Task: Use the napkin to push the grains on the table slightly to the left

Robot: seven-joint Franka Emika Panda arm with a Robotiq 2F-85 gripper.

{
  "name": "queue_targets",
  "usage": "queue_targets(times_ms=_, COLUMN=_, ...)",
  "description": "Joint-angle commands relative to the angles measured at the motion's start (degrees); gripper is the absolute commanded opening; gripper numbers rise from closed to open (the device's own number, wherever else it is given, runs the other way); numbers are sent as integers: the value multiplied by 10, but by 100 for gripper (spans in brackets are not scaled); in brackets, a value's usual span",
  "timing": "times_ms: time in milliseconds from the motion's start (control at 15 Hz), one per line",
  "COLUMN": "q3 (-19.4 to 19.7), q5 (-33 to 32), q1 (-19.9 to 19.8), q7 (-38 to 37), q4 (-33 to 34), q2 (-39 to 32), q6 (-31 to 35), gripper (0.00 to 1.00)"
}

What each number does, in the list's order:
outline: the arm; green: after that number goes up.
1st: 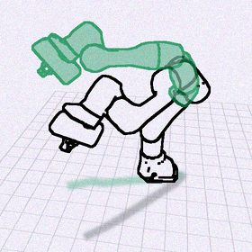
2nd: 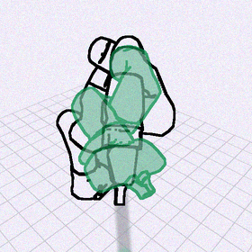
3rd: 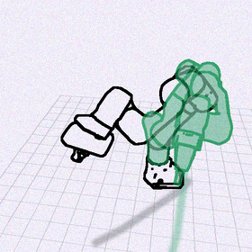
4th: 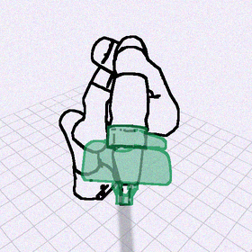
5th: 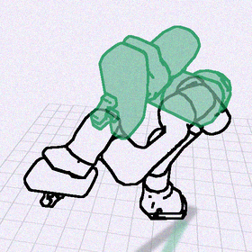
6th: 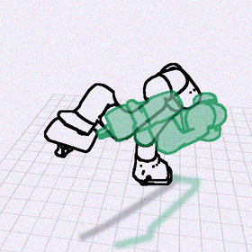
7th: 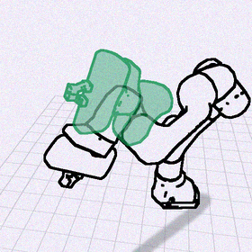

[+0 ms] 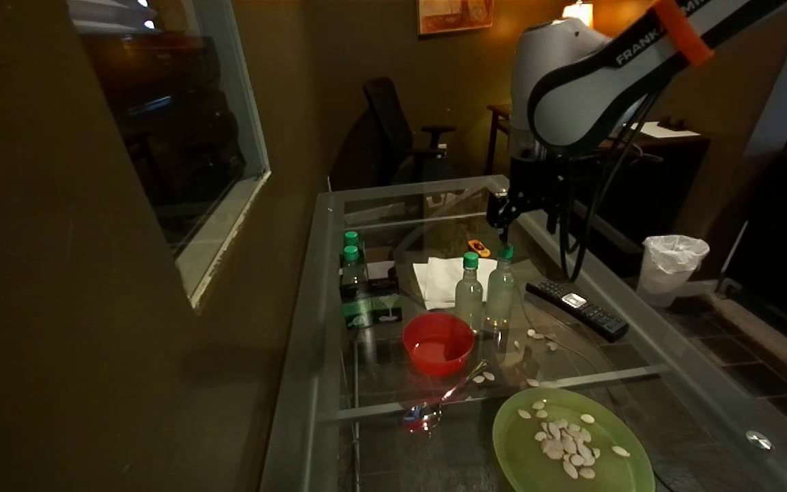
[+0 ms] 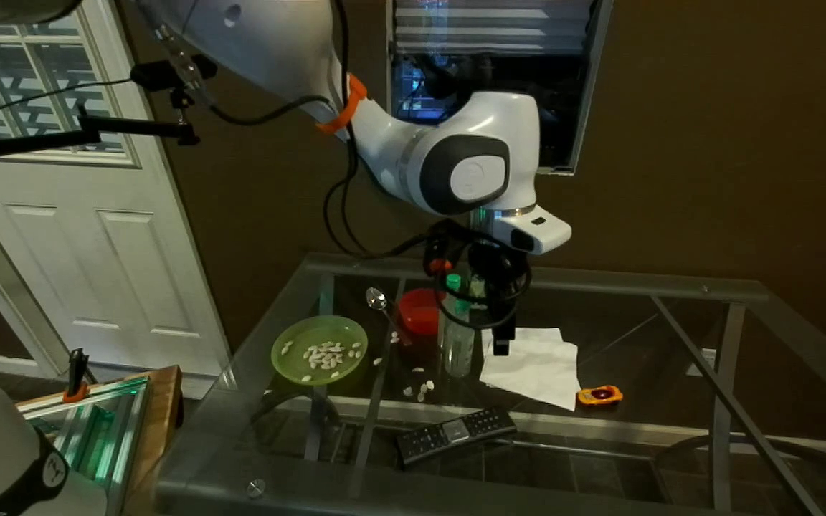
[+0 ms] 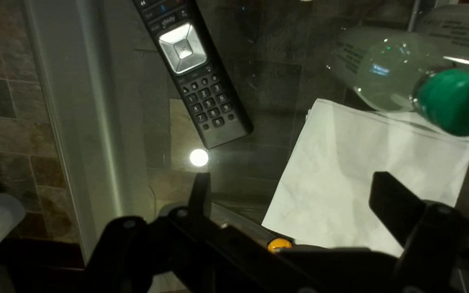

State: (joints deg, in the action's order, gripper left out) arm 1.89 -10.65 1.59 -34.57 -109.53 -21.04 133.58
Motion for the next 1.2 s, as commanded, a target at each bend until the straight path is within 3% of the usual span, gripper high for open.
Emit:
queue_targets(times_ms=0, q3=16, q5=9, q1=15, q7=5, q4=6, q2=-7, q6=-1, gripper=100)
queue_targets(times_ms=200, q3=18, q5=9, q1=15, q7=4, q4=12, q2=-12, q6=-2, gripper=100)
queue_targets(times_ms=267, q3=28, q5=5, q1=23, q7=-39, q4=33, q2=-36, q6=3, gripper=100)
queue_targets(times_ms=467, q3=35, q5=24, q1=24, q7=-73, q4=82, q2=-83, q6=1, gripper=100)
queue_targets(times_ms=867, q3=18, q5=124, q1=5, q7=-48, q4=191, q2=-176, q6=-31, gripper=100)
queue_targets(times_ms=1133, q3=23, q5=144, q1=6, q7=-47, q4=251, q2=-230, q6=-38, gripper=100)
